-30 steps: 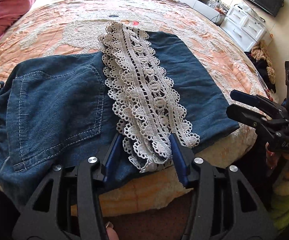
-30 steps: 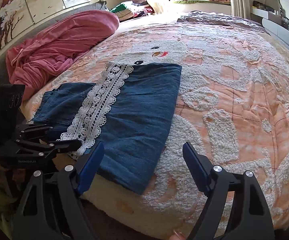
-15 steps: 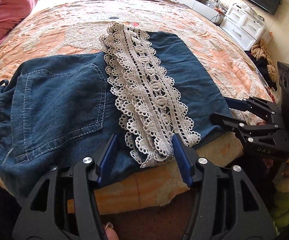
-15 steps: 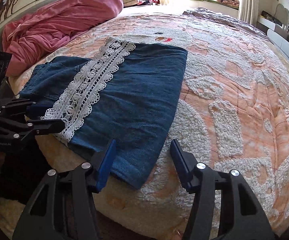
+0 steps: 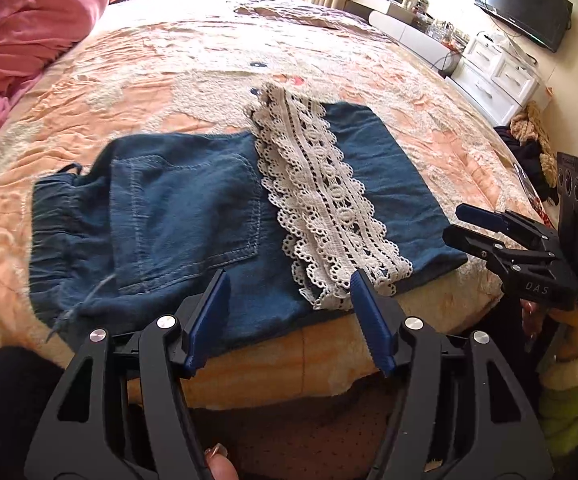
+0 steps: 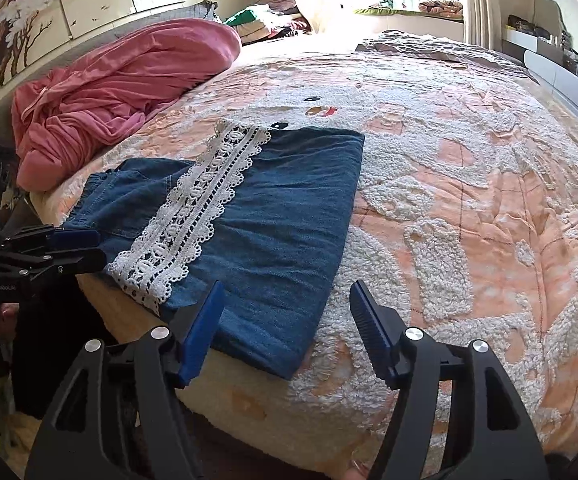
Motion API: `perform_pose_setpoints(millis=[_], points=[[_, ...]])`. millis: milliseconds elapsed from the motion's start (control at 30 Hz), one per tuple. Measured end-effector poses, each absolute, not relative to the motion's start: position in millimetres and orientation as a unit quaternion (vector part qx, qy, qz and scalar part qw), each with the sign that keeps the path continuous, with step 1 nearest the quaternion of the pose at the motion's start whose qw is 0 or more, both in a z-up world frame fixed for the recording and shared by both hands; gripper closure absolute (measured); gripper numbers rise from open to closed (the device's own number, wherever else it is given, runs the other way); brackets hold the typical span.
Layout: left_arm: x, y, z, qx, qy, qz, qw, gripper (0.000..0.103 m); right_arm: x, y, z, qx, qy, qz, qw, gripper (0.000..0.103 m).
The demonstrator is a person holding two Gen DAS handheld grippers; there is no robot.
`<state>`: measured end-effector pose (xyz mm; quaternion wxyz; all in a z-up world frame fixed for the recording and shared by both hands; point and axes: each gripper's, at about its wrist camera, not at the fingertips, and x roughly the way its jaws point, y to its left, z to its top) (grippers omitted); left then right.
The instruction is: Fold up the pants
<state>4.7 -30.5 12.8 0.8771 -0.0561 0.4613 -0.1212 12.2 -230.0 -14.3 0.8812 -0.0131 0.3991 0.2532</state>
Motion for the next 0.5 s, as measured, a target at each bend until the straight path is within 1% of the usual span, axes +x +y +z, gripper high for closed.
perform_pose_setpoints(millis=[33, 100, 167, 300, 500], points=[[3.4, -28.5, 16.1, -0.058, 0.457, -0.118, 0.88, 0.046, 11.8, -230.5, -11.8, -0.008, 0.397, 0.253, 0.882, 0.037], [0.8, -24.0, 22.3, -0.062, 0.45, -0.113, 0.884, 0.04, 9.9, -230.6, -5.6, -0.003, 0.392, 0.252, 0.885, 0.029], [-2.9, -17.1, 28.6, -0.069, 0.442, -0.109, 0.888, 0.039, 8.4, -229.9, -0.1, 0.002, 0.385, 0.254, 0.887, 0.028], [-8.8, -3.7, 36.2, -0.082, 0.435, -0.097, 0.891, 0.032, 10.1, -224.8, 9.1, 0.001, 0.378, 0.257, 0.89, 0.027], [-13.4, 24.6, 41.1, -0.107, 0.426, -0.067, 0.896, 0.024, 14.1, -205.4, 23.9, -0.014, 0.365, 0.27, 0.891, 0.022]])
